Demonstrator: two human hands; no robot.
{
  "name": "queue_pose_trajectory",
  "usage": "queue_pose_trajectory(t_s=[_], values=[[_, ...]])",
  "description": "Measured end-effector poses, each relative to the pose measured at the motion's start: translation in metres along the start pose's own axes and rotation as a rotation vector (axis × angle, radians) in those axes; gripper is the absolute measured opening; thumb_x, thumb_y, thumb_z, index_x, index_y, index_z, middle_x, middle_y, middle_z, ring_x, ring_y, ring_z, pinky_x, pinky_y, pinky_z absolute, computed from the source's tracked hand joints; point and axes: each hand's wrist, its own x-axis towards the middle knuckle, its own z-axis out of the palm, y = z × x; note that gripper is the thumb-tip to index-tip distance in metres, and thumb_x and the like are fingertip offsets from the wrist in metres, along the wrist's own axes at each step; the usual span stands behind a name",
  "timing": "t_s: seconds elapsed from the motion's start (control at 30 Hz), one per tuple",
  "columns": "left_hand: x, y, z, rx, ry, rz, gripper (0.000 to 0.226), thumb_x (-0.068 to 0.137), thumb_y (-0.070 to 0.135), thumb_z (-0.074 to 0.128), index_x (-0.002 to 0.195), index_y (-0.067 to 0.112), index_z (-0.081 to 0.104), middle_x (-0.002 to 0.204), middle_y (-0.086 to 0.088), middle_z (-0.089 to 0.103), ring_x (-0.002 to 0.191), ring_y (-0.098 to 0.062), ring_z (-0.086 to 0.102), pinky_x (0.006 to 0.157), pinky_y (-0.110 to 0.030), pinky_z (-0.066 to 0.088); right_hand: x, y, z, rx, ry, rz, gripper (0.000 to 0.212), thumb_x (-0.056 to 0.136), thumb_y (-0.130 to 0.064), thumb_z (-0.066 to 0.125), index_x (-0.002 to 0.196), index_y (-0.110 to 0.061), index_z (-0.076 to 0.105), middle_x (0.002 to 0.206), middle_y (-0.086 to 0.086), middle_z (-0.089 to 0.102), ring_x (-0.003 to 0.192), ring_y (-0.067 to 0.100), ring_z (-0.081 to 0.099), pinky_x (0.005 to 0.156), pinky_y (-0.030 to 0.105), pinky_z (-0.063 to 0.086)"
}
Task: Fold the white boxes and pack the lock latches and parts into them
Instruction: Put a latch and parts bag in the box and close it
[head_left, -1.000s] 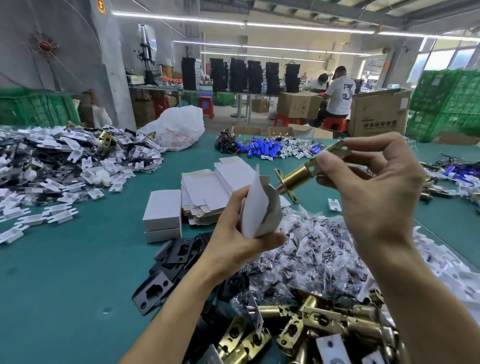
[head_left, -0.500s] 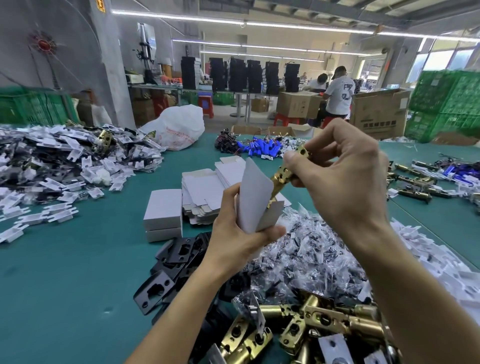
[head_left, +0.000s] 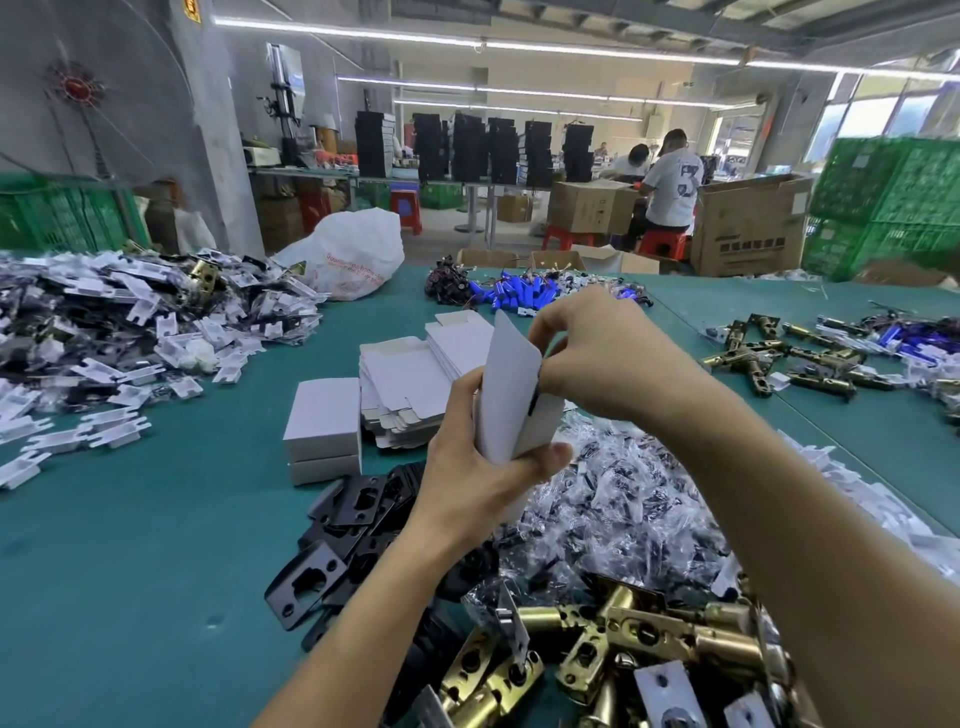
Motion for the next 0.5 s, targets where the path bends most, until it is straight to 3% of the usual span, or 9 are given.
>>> queue_pose_trajectory(t_s=[0.1,0.2,0.3,0.4,0.5], values=[[0.0,0.001,-0.001,-0.016,0.0,-0.004,0.075,0.057,0.049,0.088,0.119,0.054,0.046,0.113,0.013,0.06,0.096,-0.009,0.067,0.075,-0.027,0.059,0.002,0.001,0.0,-0.035,-0.017,-0.045,0.014,0.084,-0.016,0.067,0.071,-0.015,0.074,0.079,0.011,0.073,0.065,0.02,0.056,0.046,0.011,0.04],[-0.001,0.004,-0.003,-0.071,0.015,-0.017,0.075,0.06,0.042,0.087,0.124,0.043,0.046,0.116,0.002,0.057,0.087,-0.001,0.065,0.068,-0.014,0.054,0.001,0.014,-0.005,0.048,0.15,-0.071,0.027,0.091,-0.025,0.065,0.079,-0.003,0.075,0.077,0.017,0.072,0.059,0.025,0.057,0.045,0.007,0.034],[-0.001,0.01,-0.005,-0.134,0.041,-0.034,0.083,0.054,0.052,0.08,0.128,0.041,0.043,0.113,0.009,0.06,0.086,0.003,0.066,0.077,-0.033,0.059,-0.002,0.043,-0.017,0.081,0.244,0.012,0.028,0.095,-0.021,0.062,0.077,-0.003,0.075,0.065,0.006,0.071,0.044,0.007,0.053,0.042,0.012,0.04],[-0.003,0.013,-0.008,-0.175,0.044,-0.013,0.079,0.052,0.055,0.073,0.125,0.047,0.044,0.101,0.029,0.064,0.093,0.003,0.067,0.083,-0.05,0.059,-0.01,0.083,-0.025,0.049,0.162,0.208,0.032,0.095,-0.021,0.063,0.07,-0.004,0.072,0.056,0.001,0.07,0.039,0.003,0.057,0.039,0.014,0.041],[-0.006,0.015,-0.009,-0.133,0.046,-0.026,0.11,0.042,0.066,0.082,0.138,0.034,0.04,0.107,0.009,0.063,0.097,-0.017,0.069,0.077,-0.05,0.062,-0.018,0.128,-0.025,-0.018,0.129,0.405,0.037,0.1,-0.024,0.055,0.076,0.0,0.071,0.059,0.007,0.07,0.044,0.011,0.063,0.042,0.017,0.045]])
